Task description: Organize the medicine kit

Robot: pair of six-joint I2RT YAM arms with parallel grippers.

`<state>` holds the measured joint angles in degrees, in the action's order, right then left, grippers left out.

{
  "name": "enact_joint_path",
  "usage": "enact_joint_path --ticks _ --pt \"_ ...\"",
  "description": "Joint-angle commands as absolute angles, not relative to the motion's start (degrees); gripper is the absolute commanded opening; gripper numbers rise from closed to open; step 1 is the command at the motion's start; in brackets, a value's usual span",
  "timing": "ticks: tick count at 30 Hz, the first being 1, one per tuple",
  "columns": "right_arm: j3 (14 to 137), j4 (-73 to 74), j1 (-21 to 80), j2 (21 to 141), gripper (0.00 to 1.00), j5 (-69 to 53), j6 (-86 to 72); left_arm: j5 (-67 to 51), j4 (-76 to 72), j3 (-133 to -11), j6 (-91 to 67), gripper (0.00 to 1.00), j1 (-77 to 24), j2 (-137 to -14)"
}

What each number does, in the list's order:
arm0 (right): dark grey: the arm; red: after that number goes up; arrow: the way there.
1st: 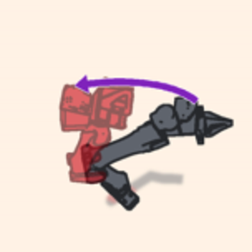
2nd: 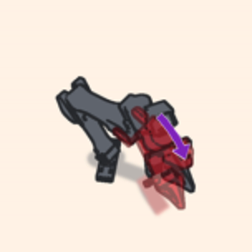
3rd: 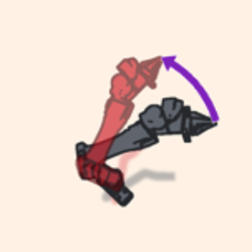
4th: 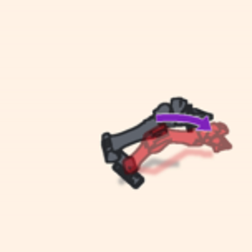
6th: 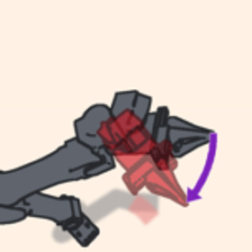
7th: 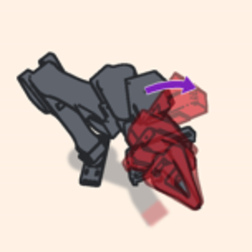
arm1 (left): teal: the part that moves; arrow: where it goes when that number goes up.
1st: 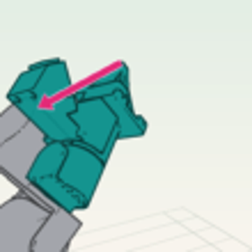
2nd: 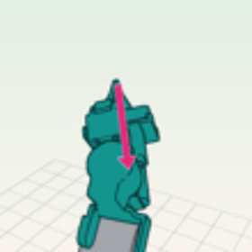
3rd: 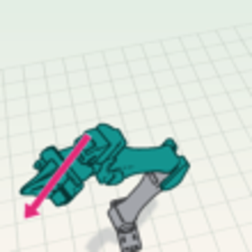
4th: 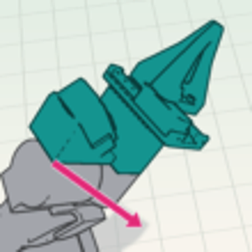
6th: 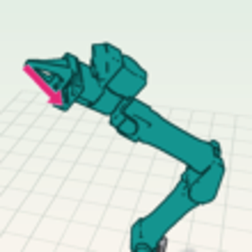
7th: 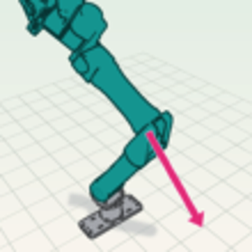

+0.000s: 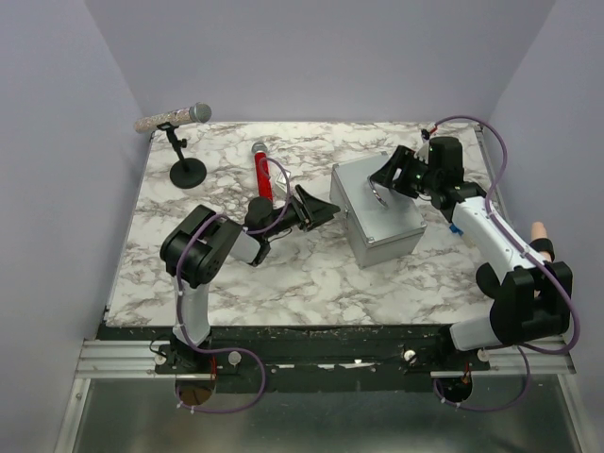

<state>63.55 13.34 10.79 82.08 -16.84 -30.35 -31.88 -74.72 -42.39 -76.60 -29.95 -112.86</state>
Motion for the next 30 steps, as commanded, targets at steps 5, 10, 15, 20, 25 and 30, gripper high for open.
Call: enact_joint_path --ticks 5,10,15,20,25,30 --pt "70.91 21.17 10.63 89.45 0.75 -15.56 -25.50 -30.59 -88.43 -39.12 -74.36 0.83 -28.83 -109.35" --pt "78.30 23.02 10.63 97.28 0.75 -18.28 -20.49 -30.67 -84.47 -33.85 -72.17 0.83 -28.65 -102.94" --pt "81.30 23.11 11.60 102.21 0.72 -23.99 -15.83 -30.32 -75.70 -29.36 -67.77 0.84 -28.74 -94.59" --pt "82.44 25.57 18.09 103.89 0.68 -24.44 -9.07 -28.83 -68.39 -26.28 -65.05 0.84 -28.65 -87.29" --pt "81.22 27.68 24.43 102.14 0.66 -19.25 -5.98 -27.16 -59.08 -24.70 -60.65 0.84 -28.74 -79.47" --pt "77.26 26.55 25.13 97.83 0.65 -16.63 -7.64 -26.02 -53.44 -24.08 -57.40 0.85 -28.74 -73.92"
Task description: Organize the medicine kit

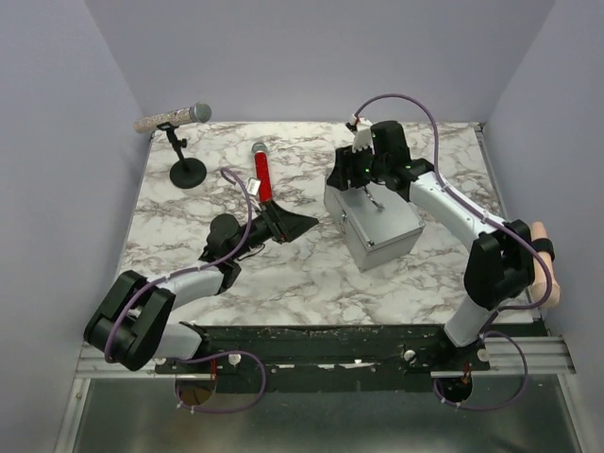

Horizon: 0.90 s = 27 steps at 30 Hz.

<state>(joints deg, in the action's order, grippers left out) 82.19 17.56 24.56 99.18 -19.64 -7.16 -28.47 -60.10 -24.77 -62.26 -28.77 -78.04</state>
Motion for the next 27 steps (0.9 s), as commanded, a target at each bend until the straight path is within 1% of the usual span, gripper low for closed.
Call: enact_joint_path --ticks 1,4,7,10,13,15,17,21,27 --pt "76.12 25.85 25.14 96.52 0.66 -14.78 -8.78 -25.67 -52.74 -23.91 -57.22 0.85 -28.74 -72.96" --pt "74.71 23.30 25.05 91.25 0.72 -9.07 -11.77 -24.61 -50.81 -23.29 -56.87 0.86 -28.74 -70.58" --pt "75.41 21.10 24.44 86.32 0.74 -2.13 -14.58 -23.47 -48.78 -22.94 -56.08 0.88 -28.74 -68.12" --pt "77.77 20.74 20.76 84.11 0.75 3.16 -18.88 -22.68 -45.45 -22.85 -55.02 0.89 -28.74 -65.23" --pt "83.21 25.91 14.78 88.84 0.74 2.38 -22.76 -21.71 -40.80 -22.59 -53.44 0.89 -28.65 -61.97" --pt "85.68 28.03 12.84 92.88 0.74 0.36 -22.42 -20.75 -37.98 -21.80 -52.65 0.90 -28.65 -59.16" --pt "87.97 29.96 12.66 96.40 0.74 0.35 -21.10 -20.13 -35.26 -21.19 -52.21 0.90 -28.65 -57.14" --pt "89.03 29.45 12.66 101.33 0.74 -4.56 -18.29 -20.83 -32.35 -19.43 -51.77 0.91 -28.65 -53.80" --pt "88.42 26.02 12.66 104.06 0.75 -8.69 -16.62 -20.13 -29.88 -15.83 -52.29 0.91 -28.74 -48.17"
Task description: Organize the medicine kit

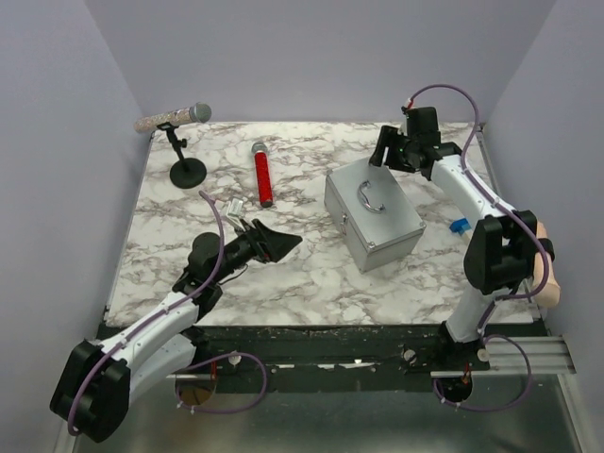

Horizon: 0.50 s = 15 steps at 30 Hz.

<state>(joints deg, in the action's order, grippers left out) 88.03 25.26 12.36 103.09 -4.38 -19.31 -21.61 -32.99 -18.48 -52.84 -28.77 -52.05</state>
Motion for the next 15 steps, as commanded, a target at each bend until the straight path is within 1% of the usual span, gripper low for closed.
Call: enact_joint_path --ticks 1,6,8,10,15 --pt "88.94 25.84 12.66 104.85 0.74 -10.96 -16.18 -19.95 -29.80 -15.21 -52.64 0.91 -28.65 -47.38" --pt "91.05 25.93 13.36 108.36 0.68 -23.88 -13.72 -19.25 -27.25 -13.62 -52.82 0.92 -28.74 -45.09" --pt "91.40 26.89 14.76 109.24 0.67 -27.32 -11.09 -19.07 -27.16 -13.27 -52.91 0.92 -28.74 -44.74" --pt "91.67 28.47 16.69 110.21 0.66 -29.00 -8.27 -18.98 -27.07 -13.18 -53.00 0.92 -28.74 -44.65" --pt "87.81 28.92 21.26 109.78 0.65 -31.46 -3.61 -18.90 -26.72 -13.97 -52.82 0.92 -28.74 -45.26"
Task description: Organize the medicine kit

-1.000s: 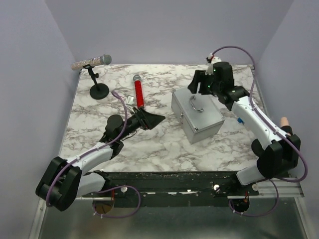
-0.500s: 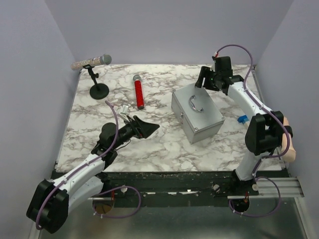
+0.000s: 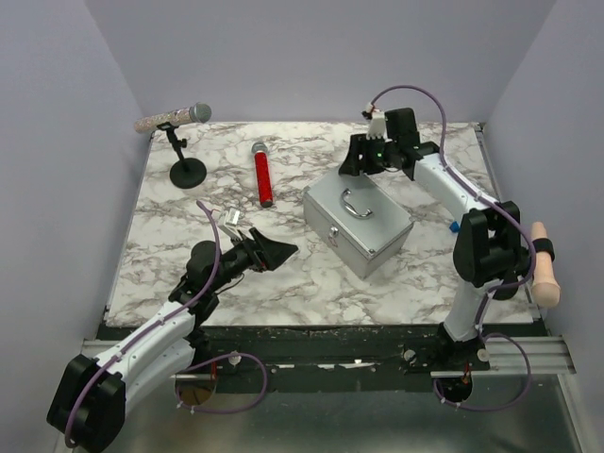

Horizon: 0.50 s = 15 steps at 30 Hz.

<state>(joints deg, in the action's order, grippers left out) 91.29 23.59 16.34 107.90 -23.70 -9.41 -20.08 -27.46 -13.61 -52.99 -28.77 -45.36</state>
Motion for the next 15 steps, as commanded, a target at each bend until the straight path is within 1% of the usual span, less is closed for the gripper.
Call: enact_joint_path --ticks 1,6,8,11,13,15 --pt "86.76 28.92 22.23 109.25 0.64 -31.90 -2.21 -18.81 -26.63 -14.06 -53.00 0.92 -28.74 -45.35" --pt "83.06 29.27 26.89 106.18 0.64 -34.01 3.16 -16.09 -24.70 -13.80 -53.61 0.92 -28.74 -44.83" --pt "82.79 29.62 28.29 104.77 0.64 -32.97 3.87 -14.51 -23.47 -13.89 -53.61 0.93 -28.74 -44.13" --pt "82.18 27.53 28.65 99.96 0.66 -24.29 0.10 -12.57 -21.63 -13.80 -52.91 0.99 -28.74 -42.46" --pt "80.17 23.66 28.74 93.90 0.69 -17.78 -6.04 -11.52 -20.66 -13.80 -52.30 0.99 -28.74 -41.66" --pt "77.53 20.06 28.74 86.96 0.71 -14.69 -9.91 -10.55 -18.38 -14.23 -52.47 0.99 -28.74 -41.57"
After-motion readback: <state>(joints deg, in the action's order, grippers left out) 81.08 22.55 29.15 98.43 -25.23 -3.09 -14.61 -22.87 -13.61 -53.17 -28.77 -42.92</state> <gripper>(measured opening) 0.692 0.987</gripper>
